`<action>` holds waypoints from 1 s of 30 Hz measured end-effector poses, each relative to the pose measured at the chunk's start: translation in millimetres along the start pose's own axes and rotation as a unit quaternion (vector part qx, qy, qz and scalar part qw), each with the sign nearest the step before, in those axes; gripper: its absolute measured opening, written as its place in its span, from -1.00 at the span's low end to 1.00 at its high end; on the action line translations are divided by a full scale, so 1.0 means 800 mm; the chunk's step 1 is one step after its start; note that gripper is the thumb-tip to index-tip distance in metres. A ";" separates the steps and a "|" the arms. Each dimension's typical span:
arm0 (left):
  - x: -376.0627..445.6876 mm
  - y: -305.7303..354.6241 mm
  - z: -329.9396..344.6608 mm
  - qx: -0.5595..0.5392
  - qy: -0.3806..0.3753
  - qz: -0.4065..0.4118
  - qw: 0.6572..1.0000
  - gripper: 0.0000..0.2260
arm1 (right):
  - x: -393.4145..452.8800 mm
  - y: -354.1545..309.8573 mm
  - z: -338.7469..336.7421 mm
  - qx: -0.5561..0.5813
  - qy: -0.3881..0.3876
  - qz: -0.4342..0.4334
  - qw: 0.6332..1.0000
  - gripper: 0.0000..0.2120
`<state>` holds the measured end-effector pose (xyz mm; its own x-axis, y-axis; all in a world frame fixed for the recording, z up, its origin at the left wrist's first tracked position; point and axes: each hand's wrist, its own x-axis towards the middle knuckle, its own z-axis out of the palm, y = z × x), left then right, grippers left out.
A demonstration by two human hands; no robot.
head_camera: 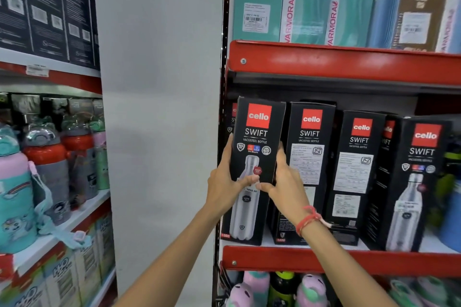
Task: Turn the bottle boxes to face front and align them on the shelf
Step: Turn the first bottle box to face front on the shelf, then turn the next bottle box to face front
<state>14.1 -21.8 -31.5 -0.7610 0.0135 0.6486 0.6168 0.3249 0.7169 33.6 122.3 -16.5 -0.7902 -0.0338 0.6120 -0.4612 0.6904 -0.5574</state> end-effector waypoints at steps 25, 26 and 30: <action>-0.036 0.036 0.045 0.167 0.179 -0.043 0.969 -0.26 | -0.015 0.029 -0.049 -0.058 0.166 0.123 0.977 0.08; -0.037 0.044 0.049 0.167 0.194 -0.032 0.966 -0.30 | -0.017 0.029 -0.059 -0.058 0.163 0.112 0.979 0.07; -0.042 0.082 0.070 0.145 0.194 0.000 0.970 -0.43 | -0.027 0.030 -0.107 -0.052 0.166 0.073 0.982 0.07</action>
<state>68.8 51.8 -20.6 -0.5933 -0.3252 0.7364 0.4918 0.5778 0.6514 73.9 201.5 4.6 -0.6620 0.2956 0.6888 -0.2961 0.7411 -0.6026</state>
